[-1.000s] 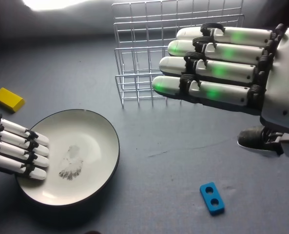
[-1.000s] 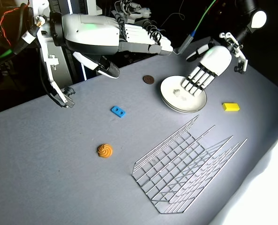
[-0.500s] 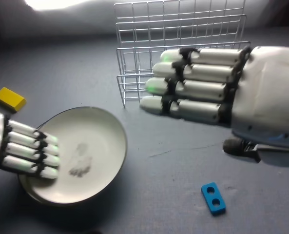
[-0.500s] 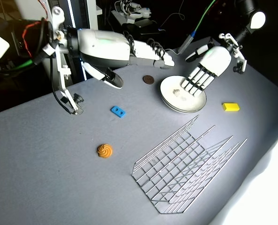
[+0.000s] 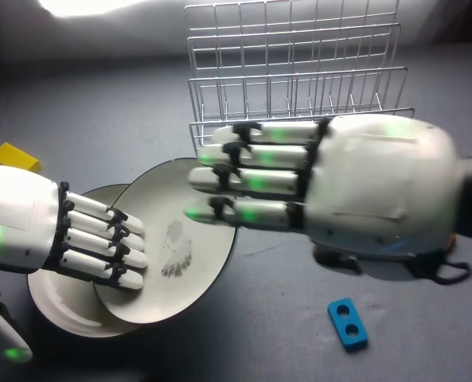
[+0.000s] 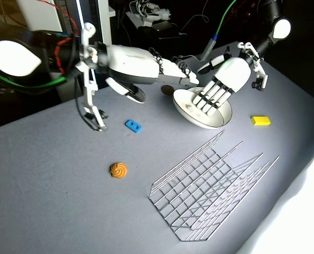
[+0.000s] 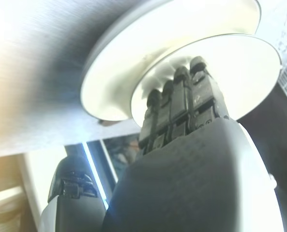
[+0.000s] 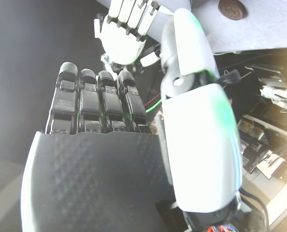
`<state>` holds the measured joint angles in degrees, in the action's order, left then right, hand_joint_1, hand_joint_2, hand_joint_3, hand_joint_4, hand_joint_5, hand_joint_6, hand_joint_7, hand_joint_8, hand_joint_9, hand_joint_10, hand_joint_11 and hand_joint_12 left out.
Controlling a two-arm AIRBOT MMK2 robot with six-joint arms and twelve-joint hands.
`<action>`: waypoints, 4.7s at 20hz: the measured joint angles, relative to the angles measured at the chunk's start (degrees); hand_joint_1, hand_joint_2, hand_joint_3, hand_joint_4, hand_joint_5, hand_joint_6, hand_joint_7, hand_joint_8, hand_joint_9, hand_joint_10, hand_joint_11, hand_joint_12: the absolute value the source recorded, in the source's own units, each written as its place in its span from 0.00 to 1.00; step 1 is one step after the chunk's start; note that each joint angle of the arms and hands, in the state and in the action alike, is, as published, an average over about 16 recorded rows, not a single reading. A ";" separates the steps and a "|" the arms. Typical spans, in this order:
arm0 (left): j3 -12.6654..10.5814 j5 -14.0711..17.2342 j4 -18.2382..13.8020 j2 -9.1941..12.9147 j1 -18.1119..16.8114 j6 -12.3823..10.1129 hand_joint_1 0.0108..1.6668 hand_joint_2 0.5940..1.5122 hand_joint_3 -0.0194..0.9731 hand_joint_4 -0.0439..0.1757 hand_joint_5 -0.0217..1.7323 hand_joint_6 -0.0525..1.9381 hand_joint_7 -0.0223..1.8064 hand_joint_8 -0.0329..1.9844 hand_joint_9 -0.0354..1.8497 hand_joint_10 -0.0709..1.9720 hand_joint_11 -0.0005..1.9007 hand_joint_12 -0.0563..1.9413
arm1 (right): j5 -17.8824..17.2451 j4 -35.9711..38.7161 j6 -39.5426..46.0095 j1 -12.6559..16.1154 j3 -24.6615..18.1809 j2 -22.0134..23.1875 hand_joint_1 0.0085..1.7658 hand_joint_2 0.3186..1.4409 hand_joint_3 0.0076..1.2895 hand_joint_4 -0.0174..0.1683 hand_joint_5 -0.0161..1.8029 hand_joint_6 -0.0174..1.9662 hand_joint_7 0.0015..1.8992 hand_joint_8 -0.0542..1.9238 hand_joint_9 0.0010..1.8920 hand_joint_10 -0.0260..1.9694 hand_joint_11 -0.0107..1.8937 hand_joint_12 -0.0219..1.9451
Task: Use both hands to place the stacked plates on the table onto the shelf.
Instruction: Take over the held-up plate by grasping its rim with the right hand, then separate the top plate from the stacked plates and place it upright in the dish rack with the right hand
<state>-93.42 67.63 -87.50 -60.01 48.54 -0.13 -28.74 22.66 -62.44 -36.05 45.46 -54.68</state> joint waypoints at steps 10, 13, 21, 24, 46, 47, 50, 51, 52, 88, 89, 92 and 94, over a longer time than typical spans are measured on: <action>1.76 -1.59 -0.90 -0.02 -2.15 -1.66 0.00 0.58 0.03 0.18 0.07 0.03 0.05 0.02 0.05 0.04 0.02 0.05 | 3.55 -3.17 -3.35 0.70 10.36 -13.47 0.81 0.71 0.00 0.12 0.03 0.02 0.01 0.03 0.02 0.01 0.02 0.21; 2.01 -1.78 -1.03 -0.01 -2.44 -1.87 0.00 0.58 0.03 0.18 0.07 0.03 0.05 0.02 0.05 0.04 0.02 0.05 | 4.20 -3.21 -3.78 0.80 13.06 -16.68 0.82 0.72 0.00 0.12 0.03 0.02 0.01 0.03 0.03 0.01 0.02 0.26; 2.36 -2.08 -1.25 -0.01 -2.72 -2.15 0.00 0.57 0.03 0.18 0.07 0.03 0.05 0.02 0.05 0.04 0.01 0.05 | 5.13 -3.34 -4.66 0.80 18.90 -23.43 0.80 0.72 0.00 0.12 0.09 0.02 0.06 0.03 0.08 0.01 0.02 0.39; 2.41 -2.10 -1.31 -0.01 -2.72 -2.15 0.00 0.57 0.03 0.18 0.07 0.03 0.05 0.02 0.05 0.04 0.02 0.05 | 5.25 -3.41 -4.87 0.77 20.61 -25.08 0.78 0.72 0.00 0.11 0.13 0.02 0.11 0.03 0.13 0.02 0.03 0.44; 1.09 -1.25 -2.27 0.66 -7.45 -2.82 0.00 0.58 0.03 0.20 0.07 0.03 0.07 0.02 0.06 0.04 0.02 0.05 | 1.11 -3.15 -5.37 1.95 22.69 -27.24 0.78 0.61 0.00 0.09 0.43 0.44 0.46 0.36 0.45 0.54 0.40 0.67; 0.83 -1.16 -2.37 0.80 -8.09 -2.99 0.00 0.58 0.03 0.20 0.07 0.03 0.07 0.02 0.06 0.04 0.02 0.05 | 1.23 -3.16 -5.36 2.19 22.44 -27.07 0.78 0.60 0.00 0.09 0.43 0.45 0.46 0.37 0.45 0.56 0.41 0.67; -0.12 -0.88 -2.57 1.30 -10.04 -3.66 0.00 0.58 0.03 0.21 0.08 0.03 0.07 0.02 0.06 0.04 0.02 0.06 | 1.82 -3.18 -5.34 3.12 21.32 -26.27 0.78 0.59 0.00 0.10 0.46 0.46 0.48 0.40 0.47 0.58 0.42 0.65; -0.45 -0.80 -2.62 1.50 -10.67 -3.90 0.00 0.58 0.03 0.21 0.08 0.03 0.07 0.02 0.06 0.04 0.02 0.06 | 2.07 -3.20 -5.33 3.50 20.81 -25.91 0.78 0.59 0.00 0.10 0.46 0.46 0.49 0.41 0.48 0.58 0.42 0.66; -0.78 -0.70 -2.65 1.72 -11.26 -4.16 0.00 0.58 0.03 0.21 0.08 0.03 0.07 0.02 0.06 0.04 0.02 0.06 | 2.33 -3.23 -5.32 3.90 20.23 -25.48 0.78 0.59 0.00 0.10 0.47 0.46 0.49 0.41 0.48 0.59 0.42 0.66; -6.70 2.53 -3.99 5.47 -11.53 -6.84 0.00 0.58 0.03 0.21 0.08 0.03 0.07 0.02 0.07 0.04 0.01 0.07 | 23.45 -13.10 31.44 27.47 7.33 2.60 0.78 0.60 0.00 0.08 0.49 0.50 0.51 0.51 0.50 0.66 0.41 0.73; -6.46 2.25 -3.96 5.41 -11.05 -6.74 0.00 0.58 0.03 0.21 0.08 0.03 0.07 0.02 0.07 0.04 0.01 0.07 | 24.10 -13.09 33.02 27.80 8.13 2.38 0.78 0.60 0.00 0.08 0.49 0.50 0.50 0.51 0.50 0.66 0.41 0.74; -5.82 1.31 -3.82 5.15 -9.60 -6.41 0.00 0.59 0.03 0.21 0.08 0.03 0.08 0.02 0.07 0.04 0.01 0.07 | 25.83 -13.07 36.92 28.66 10.48 1.48 0.78 0.60 0.00 0.08 0.49 0.50 0.50 0.52 0.50 0.67 0.41 0.74; -5.47 0.68 -3.60 4.93 -8.65 -6.20 0.00 0.59 0.03 0.21 0.08 0.03 0.07 0.02 0.07 0.04 0.01 0.07 | 26.78 -13.06 38.93 29.12 12.05 0.71 0.78 0.60 0.00 0.08 0.49 0.50 0.50 0.52 0.50 0.67 0.41 0.74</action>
<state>-98.89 68.31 -91.10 -55.08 39.89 -6.33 -1.96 9.61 -23.51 -6.93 57.51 -53.98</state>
